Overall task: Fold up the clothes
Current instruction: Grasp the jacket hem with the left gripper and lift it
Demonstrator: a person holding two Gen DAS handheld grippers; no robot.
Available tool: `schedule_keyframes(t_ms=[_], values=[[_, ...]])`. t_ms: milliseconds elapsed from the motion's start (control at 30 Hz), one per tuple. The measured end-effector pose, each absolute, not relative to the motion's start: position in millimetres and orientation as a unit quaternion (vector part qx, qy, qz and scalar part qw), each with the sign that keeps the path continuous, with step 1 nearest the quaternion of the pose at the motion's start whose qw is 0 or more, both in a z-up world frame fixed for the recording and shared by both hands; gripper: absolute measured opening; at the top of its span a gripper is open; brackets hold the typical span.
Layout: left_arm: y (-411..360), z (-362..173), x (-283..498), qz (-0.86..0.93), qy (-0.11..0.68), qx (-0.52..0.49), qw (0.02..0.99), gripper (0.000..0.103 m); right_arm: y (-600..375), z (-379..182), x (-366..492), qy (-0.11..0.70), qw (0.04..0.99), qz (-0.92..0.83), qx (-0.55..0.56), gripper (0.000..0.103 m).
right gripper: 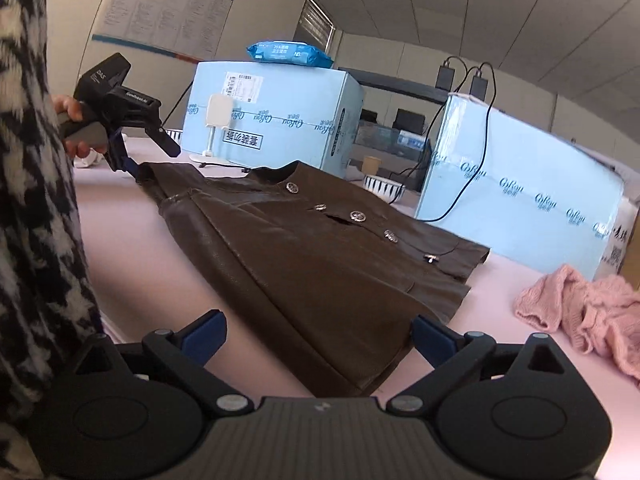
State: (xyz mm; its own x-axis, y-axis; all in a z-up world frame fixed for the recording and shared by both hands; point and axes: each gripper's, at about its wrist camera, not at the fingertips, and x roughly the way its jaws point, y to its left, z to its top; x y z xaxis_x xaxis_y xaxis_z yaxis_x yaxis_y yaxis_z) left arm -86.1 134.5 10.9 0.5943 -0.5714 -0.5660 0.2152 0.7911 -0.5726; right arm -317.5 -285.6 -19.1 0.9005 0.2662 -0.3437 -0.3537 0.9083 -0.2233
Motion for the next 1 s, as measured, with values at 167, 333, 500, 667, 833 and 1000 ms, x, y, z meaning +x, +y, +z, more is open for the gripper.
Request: schedule_keyframes(t_ms=[167, 333, 500, 667, 833, 1000], values=[[155, -7, -88, -0.207, 0.398, -0.302, 0.841, 0.014, -288, -17, -317, 0.151, 0.967, 0.162, -0.127, 0.039], [154, -14, -98, -0.234, 0.381, -0.323, 0.834, 0.007, -293, -6, -323, 0.127, 0.972, 0.159, -0.116, 0.018], [145, 14, -118, -0.258, 0.347, -0.295, 0.852, 0.006, -319, 11, -329, 0.103, 0.977, 0.175, -0.060, 0.017], [151, 27, -143, -0.267, 0.351, -0.319, 0.839, 0.006, -345, 27, -344, 0.077, 0.974, 0.210, -0.023, 0.017], [163, 19, -186, -0.263, 0.350, -0.367, 0.820, 0.007, -362, 40, -359, 0.082, 0.968, 0.236, -0.012, 0.017], [166, 15, -208, -0.251, 0.325, -0.379, 0.829, 0.007, -371, 45, -355, 0.086, 0.965, 0.249, 0.014, 0.017]])
